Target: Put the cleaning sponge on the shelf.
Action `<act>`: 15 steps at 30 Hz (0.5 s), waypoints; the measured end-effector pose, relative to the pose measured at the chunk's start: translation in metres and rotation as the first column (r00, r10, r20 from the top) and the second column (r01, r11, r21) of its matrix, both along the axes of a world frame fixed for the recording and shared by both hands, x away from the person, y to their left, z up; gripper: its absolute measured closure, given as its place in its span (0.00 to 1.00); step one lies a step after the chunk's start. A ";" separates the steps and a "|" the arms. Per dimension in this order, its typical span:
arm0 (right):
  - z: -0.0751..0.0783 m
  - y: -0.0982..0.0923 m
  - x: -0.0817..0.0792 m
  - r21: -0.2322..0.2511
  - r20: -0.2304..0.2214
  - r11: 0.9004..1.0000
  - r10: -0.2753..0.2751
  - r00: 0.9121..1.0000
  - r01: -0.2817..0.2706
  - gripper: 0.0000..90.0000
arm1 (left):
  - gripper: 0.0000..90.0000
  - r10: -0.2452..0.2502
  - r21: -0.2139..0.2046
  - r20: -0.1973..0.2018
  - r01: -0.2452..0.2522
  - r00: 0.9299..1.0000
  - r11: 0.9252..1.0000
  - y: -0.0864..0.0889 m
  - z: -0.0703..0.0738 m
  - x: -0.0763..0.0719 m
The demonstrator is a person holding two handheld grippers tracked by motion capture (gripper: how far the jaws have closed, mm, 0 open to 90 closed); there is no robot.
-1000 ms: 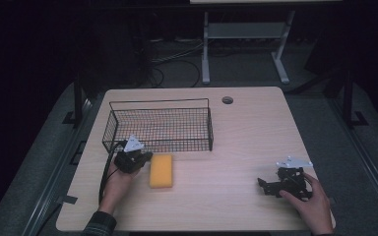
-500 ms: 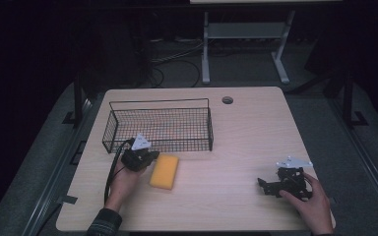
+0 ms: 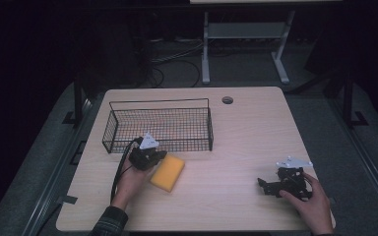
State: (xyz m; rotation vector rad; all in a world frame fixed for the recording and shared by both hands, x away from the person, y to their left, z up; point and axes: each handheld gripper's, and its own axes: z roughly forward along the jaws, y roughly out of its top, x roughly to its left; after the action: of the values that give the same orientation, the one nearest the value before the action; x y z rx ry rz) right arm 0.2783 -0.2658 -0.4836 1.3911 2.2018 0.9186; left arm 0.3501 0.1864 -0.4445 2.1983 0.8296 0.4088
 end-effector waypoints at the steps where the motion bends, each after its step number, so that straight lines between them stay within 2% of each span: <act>1: 0.000 0.000 0.000 0.000 0.000 1.000 0.000 1.000 0.000 0.00 | 1.00 -0.006 0.003 0.002 0.006 1.000 1.000 -0.001 0.000 0.000; 13: 0.000 0.000 0.000 0.000 0.000 1.000 0.000 1.000 0.000 0.00 | 1.00 -0.052 -0.003 -0.007 0.052 0.999 0.999 -0.021 0.000 0.001; 15: 0.000 0.000 0.000 0.000 0.000 1.000 0.000 1.000 0.000 0.00 | 1.00 -0.060 -0.007 -0.021 0.060 0.998 0.998 -0.022 0.001 0.002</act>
State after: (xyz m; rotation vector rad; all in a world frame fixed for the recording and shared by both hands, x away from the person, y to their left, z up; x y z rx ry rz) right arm 0.2783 -0.2659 -0.4836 1.3907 2.2018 0.9184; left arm 0.3517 0.1648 -0.4439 2.2195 0.7730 0.3534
